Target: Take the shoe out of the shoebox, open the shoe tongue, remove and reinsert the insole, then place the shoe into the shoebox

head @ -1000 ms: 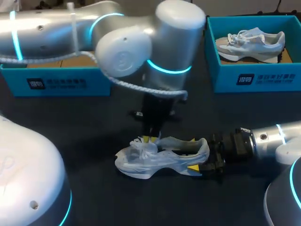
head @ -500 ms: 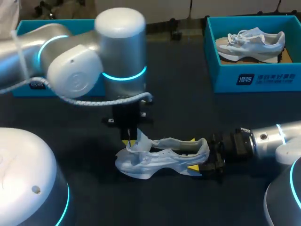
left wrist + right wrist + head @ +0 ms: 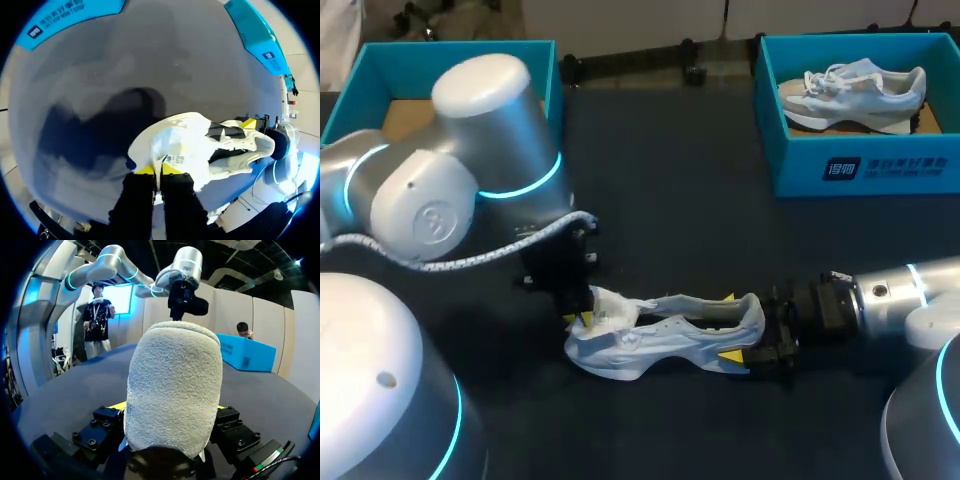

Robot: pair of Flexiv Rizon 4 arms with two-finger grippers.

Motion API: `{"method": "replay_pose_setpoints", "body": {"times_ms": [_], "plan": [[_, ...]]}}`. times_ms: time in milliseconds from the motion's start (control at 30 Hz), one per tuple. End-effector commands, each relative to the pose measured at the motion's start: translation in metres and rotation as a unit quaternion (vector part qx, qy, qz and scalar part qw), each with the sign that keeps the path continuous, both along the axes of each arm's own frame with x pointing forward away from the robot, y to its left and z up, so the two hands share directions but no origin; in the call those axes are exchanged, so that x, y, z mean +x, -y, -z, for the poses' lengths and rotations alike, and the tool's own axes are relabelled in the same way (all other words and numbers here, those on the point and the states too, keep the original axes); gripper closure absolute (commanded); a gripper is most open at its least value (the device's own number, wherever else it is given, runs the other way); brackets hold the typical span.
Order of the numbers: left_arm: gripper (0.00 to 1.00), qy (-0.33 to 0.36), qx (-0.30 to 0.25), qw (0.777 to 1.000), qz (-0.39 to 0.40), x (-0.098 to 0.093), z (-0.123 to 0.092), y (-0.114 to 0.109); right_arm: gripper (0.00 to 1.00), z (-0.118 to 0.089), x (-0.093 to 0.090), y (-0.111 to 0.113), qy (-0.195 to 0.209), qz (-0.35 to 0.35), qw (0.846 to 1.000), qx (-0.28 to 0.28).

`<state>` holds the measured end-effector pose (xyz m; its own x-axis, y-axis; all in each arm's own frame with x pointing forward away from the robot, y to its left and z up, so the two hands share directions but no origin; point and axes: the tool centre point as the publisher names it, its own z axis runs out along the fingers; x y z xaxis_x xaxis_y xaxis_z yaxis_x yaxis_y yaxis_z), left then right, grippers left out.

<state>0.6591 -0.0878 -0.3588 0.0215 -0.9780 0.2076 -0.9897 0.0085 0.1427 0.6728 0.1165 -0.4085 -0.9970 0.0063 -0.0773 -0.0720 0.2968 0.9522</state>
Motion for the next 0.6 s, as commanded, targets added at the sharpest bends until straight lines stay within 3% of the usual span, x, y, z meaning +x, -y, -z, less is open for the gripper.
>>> {"method": "replay_pose_setpoints", "body": {"times_ms": [33,67,133,167,200,267,467,600], "plan": [[0.78,0.001,-0.072,0.997,-0.015,-0.001,0.006,-0.01,1.0,0.001,-0.002,-0.001,0.0,0.0,1.0,-0.003],[0.76,0.002,-0.07,0.997,-0.015,-0.001,0.006,-0.01,1.0,0.001,-0.002,-0.001,0.0,0.0,1.0,-0.003],[0.61,0.004,-0.067,0.998,-0.016,-0.001,0.006,-0.013,1.0,0.001,-0.002,-0.001,0.0,0.0,1.0,-0.003],[0.51,0.01,-0.064,0.998,-0.014,0.0,0.005,-0.014,1.0,0.001,-0.002,-0.001,0.0,0.0,1.0,-0.003],[0.33,0.011,-0.065,0.998,-0.014,0.0,0.002,-0.016,1.0,0.001,-0.002,-0.001,0.0,0.0,1.0,-0.003],[0.17,0.024,-0.076,0.997,-0.011,0.001,-0.01,-0.017,1.0,0.001,-0.002,-0.001,0.0,0.0,1.0,-0.003],[0.28,0.046,-0.105,0.993,0.006,0.01,-0.056,-0.007,1.0,0.001,-0.002,-0.001,0.0,0.0,1.0,-0.003],[0.24,0.057,-0.104,0.992,0.03,0.019,-0.081,0.005,1.0,0.001,-0.002,-0.001,0.0,0.0,1.0,-0.003]]}}
